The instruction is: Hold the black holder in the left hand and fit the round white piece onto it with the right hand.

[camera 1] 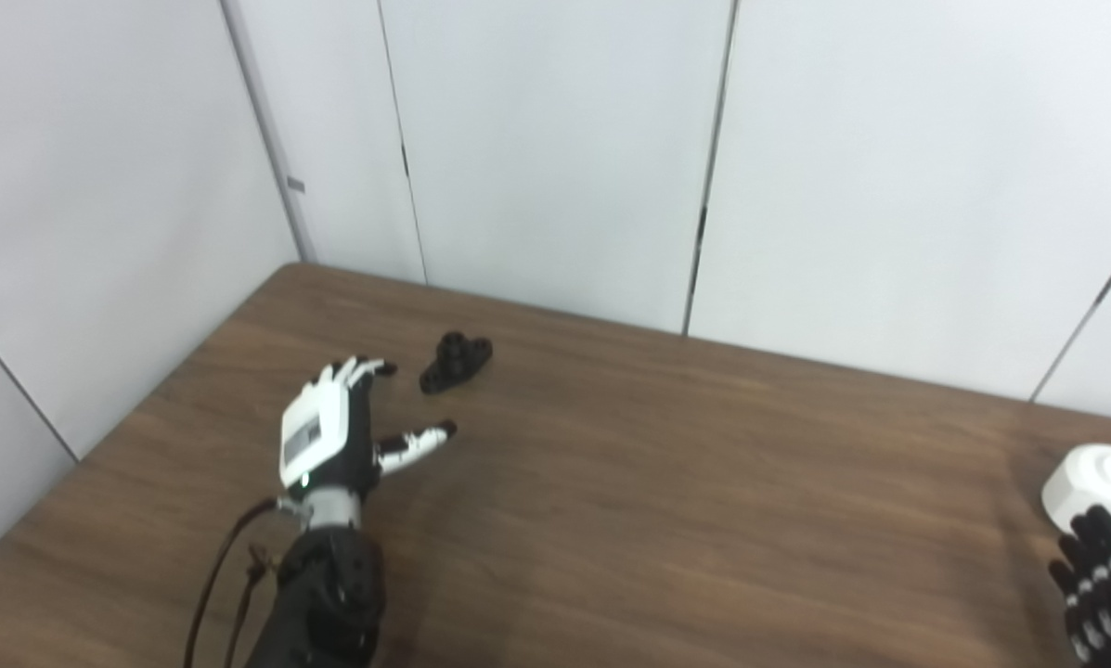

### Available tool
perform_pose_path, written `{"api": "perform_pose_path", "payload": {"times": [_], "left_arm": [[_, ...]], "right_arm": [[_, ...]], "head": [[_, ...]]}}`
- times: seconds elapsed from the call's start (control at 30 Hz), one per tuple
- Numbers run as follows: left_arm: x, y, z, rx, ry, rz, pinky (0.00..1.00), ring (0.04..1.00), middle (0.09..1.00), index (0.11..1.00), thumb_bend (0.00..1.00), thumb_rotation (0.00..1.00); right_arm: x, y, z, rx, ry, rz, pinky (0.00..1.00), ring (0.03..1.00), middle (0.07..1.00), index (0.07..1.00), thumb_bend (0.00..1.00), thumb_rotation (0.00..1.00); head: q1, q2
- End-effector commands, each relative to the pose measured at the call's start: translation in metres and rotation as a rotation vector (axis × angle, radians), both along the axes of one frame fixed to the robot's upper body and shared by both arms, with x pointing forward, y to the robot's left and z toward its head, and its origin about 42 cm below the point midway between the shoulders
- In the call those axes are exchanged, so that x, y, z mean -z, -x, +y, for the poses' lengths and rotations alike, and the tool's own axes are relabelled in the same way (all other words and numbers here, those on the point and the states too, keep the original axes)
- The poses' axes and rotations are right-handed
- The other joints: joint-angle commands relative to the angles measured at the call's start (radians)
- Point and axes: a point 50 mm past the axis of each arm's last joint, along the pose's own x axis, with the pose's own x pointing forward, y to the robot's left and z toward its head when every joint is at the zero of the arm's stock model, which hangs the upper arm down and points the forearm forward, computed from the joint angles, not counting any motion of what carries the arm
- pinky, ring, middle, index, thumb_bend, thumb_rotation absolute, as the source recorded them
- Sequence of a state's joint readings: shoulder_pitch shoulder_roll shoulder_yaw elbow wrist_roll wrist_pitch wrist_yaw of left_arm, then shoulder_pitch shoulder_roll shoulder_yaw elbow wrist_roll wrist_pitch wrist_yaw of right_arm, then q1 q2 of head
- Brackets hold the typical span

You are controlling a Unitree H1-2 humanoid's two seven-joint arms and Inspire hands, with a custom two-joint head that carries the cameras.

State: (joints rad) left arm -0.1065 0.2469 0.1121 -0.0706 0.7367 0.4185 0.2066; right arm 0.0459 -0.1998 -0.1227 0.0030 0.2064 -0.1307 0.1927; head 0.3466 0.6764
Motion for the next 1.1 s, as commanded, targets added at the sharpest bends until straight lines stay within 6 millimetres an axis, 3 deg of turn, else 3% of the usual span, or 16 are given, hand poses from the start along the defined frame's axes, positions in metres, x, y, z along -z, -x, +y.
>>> {"api": "perform_pose_path", "payload": {"times": [0.0, 0.33, 0.7, 1.07], "left_arm": [[-0.021, -0.014, 0.005, -0.007, -0.056, -0.061, 1.0, 0.971, 0.922, 0.793, 0.85, 0.39], [-0.026, -0.026, 0.008, -0.016, -0.055, -0.048, 1.0, 0.973, 0.922, 0.786, 0.83, 0.39], [-0.025, -0.052, 0.009, -0.008, -0.045, -0.017, 0.98, 0.955, 0.909, 0.763, 0.85, 0.41], [-0.022, -0.076, 0.01, -0.015, -0.027, 0.03, 1.0, 0.974, 0.92, 0.753, 0.85, 0.39]], "right_arm": [[0.058, 0.049, 0.006, 0.029, -0.075, 0.227, 1.0, 1.0, 1.0, 1.0, 0.66, 0.99], [0.054, 0.049, 0.004, 0.019, -0.081, 0.219, 1.0, 1.0, 1.0, 1.0, 0.62, 0.98], [0.056, 0.054, 0.003, 0.032, -0.069, 0.234, 1.0, 1.0, 0.999, 1.0, 0.63, 0.97], [0.058, 0.057, 0.003, 0.034, -0.06, 0.235, 1.0, 1.0, 0.989, 1.0, 0.65, 0.97]], "head": [[0.002, 0.006], [0.005, 0.016], [-0.009, -0.022], [-0.015, -0.032]]}}
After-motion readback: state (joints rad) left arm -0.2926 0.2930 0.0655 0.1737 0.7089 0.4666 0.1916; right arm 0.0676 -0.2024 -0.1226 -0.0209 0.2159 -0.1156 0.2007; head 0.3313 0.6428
